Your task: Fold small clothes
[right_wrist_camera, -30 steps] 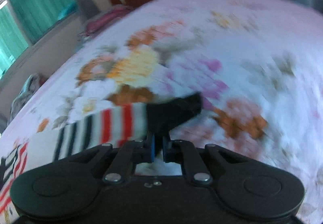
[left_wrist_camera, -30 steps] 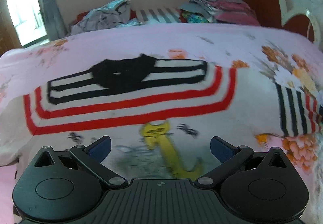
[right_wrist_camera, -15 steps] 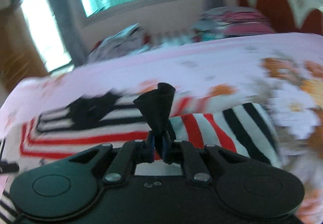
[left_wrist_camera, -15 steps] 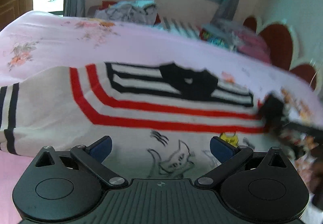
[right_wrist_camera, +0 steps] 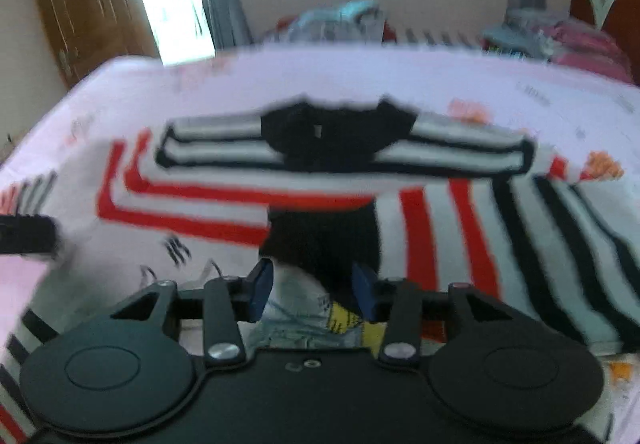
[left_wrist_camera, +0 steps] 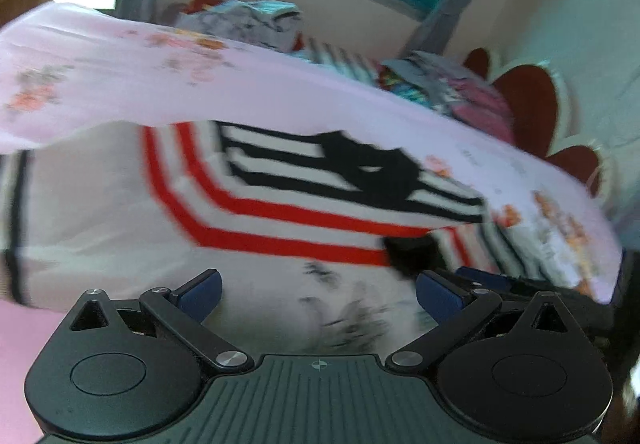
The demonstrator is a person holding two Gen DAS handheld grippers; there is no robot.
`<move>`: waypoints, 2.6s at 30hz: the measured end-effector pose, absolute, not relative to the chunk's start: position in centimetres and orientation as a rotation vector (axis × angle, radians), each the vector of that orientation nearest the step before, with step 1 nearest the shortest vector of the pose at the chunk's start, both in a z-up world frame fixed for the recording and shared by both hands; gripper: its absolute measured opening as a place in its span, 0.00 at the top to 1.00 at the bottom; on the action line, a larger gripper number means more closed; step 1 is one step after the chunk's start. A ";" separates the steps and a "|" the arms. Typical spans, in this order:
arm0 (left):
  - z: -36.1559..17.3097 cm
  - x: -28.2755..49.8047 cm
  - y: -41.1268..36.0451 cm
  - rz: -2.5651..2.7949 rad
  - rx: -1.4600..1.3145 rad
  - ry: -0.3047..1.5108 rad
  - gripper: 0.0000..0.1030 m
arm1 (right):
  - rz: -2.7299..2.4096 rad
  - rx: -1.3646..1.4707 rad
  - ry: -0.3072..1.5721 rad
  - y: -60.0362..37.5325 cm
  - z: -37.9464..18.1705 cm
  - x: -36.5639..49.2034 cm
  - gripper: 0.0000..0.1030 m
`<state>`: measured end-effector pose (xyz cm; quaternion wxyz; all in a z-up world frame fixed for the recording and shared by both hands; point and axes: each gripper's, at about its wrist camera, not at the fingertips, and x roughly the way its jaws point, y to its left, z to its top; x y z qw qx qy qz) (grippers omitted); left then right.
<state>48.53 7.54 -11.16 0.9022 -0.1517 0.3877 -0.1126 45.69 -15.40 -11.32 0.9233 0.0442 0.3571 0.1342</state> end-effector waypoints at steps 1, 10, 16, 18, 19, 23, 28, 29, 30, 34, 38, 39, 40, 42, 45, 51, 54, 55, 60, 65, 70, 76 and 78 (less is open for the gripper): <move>-11.3 49.1 6.7 -0.257 -0.328 0.805 0.00 | 0.263 0.114 0.716 -16.2 -10.7 45.2 0.63; -15.6 54.6 -1.3 -0.315 -0.377 0.951 0.48 | -0.113 0.241 0.624 -28.9 -7.6 41.3 0.75; -17.4 56.3 -3.3 -0.288 -0.367 0.964 0.86 | -0.253 0.362 0.632 -35.3 -8.1 38.8 0.76; -17.3 56.8 -3.1 -0.300 -0.382 0.968 0.91 | -0.271 0.391 0.637 -36.4 -8.4 38.6 0.76; -17.0 56.8 -3.1 -0.313 -0.367 0.957 0.92 | -0.272 0.403 0.641 -36.9 -8.6 38.3 0.76; -14.0 55.6 -1.9 -0.286 -0.288 0.826 0.93 | -0.254 0.413 0.651 -37.4 -8.8 38.6 0.76; -12.5 54.1 2.1 -0.150 -0.168 0.744 0.93 | -0.182 0.397 0.675 -36.4 -8.9 39.4 0.75; -12.9 54.0 2.4 -0.146 -0.138 0.760 0.93 | -0.171 0.391 0.683 -36.1 -9.0 39.7 0.75; -13.3 53.8 2.4 -0.145 -0.113 0.769 0.93 | -0.158 0.388 0.694 -35.9 -9.3 40.0 0.74; -14.6 53.7 1.7 -0.137 -0.084 0.797 0.93 | -0.136 0.386 0.728 -35.4 -10.0 41.0 0.71; -14.8 53.4 2.0 -0.083 -0.080 0.807 0.54 | -0.104 0.364 0.725 -35.2 -9.8 42.3 0.66; -14.6 52.8 2.4 -0.069 -0.085 0.775 0.35 | -0.092 0.363 0.719 -35.3 -9.6 42.8 0.65; -14.6 52.1 2.9 -0.061 -0.095 0.738 0.35 | -0.083 0.365 0.714 -35.5 -9.5 43.3 0.65; -14.7 52.5 3.8 -0.062 -0.132 0.743 0.35 | -0.064 0.359 0.707 -35.8 -9.4 44.5 0.64; -15.3 54.0 4.5 -0.069 -0.191 0.770 0.36 | -0.022 0.365 0.707 -36.1 -9.7 47.2 0.63; -17.3 56.6 4.5 -0.101 -0.282 0.809 0.83 | 0.053 0.404 0.763 -36.6 -12.2 52.8 0.55; -17.5 56.8 4.5 -0.125 -0.297 0.807 0.93 | 0.099 0.461 0.791 -36.9 -13.5 54.6 0.62; -17.3 56.5 4.3 -0.123 -0.273 0.779 0.93 | 0.097 0.428 0.778 -36.5 -13.4 54.7 0.72; -17.9 55.5 3.8 -0.067 -0.212 0.743 0.94 | 0.029 0.194 0.789 -34.4 -14.1 54.9 0.95; -17.1 55.8 3.2 -0.028 -0.142 0.752 0.77 | 0.009 0.153 0.715 -34.2 -11.6 53.6 0.85; -13.8 54.4 0.9 -0.012 -0.037 0.620 0.56 | 0.123 0.121 0.714 -32.9 -10.3 53.3 0.84; -15.2 58.2 -7.6 -0.235 0.017 0.720 0.56 | 0.302 -0.004 0.756 -26.9 -11.5 54.4 0.87; -16.2 59.3 -7.9 -0.209 0.033 0.762 0.56 | 0.206 -0.063 0.760 -27.3 -12.0 55.2 0.93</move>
